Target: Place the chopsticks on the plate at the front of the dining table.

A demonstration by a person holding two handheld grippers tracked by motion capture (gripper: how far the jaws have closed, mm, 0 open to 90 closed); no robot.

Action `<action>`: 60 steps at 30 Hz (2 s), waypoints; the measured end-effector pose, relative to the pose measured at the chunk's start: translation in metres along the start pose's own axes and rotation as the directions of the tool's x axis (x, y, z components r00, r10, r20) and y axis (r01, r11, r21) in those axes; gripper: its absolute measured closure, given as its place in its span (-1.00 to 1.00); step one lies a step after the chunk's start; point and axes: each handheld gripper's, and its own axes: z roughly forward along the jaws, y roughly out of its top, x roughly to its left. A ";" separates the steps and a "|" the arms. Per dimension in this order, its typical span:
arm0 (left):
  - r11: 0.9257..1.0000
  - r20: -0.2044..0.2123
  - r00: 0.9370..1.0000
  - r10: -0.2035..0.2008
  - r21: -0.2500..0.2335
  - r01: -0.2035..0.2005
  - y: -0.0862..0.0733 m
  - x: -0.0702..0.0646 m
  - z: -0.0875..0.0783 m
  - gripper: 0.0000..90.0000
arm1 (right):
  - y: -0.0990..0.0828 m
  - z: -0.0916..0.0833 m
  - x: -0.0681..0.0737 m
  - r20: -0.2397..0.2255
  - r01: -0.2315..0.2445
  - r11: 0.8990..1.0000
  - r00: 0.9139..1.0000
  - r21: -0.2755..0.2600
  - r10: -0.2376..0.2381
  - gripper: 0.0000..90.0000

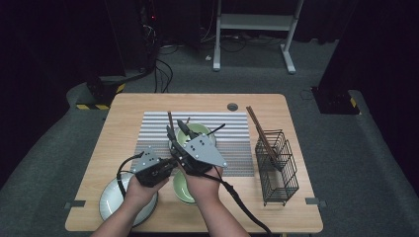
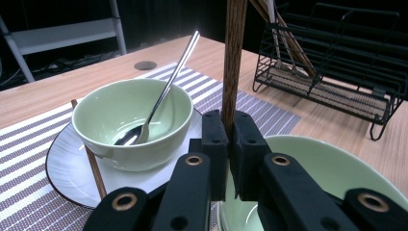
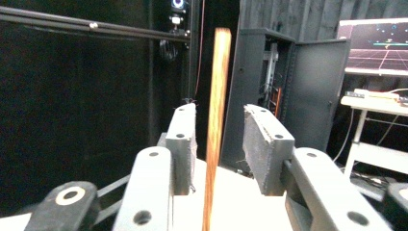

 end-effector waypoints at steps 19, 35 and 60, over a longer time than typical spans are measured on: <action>1.000 -0.001 1.000 -0.014 -0.009 0.014 0.004 0.002 -0.003 0.89 | -0.043 0.002 0.006 -0.002 0.017 0.994 1.000 0.105 -0.017 0.41; 1.000 0.029 0.999 -0.014 -0.027 0.015 0.008 -0.002 -0.010 0.89 | -0.053 0.005 -0.014 0.039 -0.029 0.992 0.999 0.126 0.024 0.40; 0.997 0.053 0.997 -0.052 -0.049 0.055 -0.002 0.000 -0.016 0.89 | -0.066 0.005 -0.026 0.088 -0.062 0.987 0.995 0.151 0.049 0.24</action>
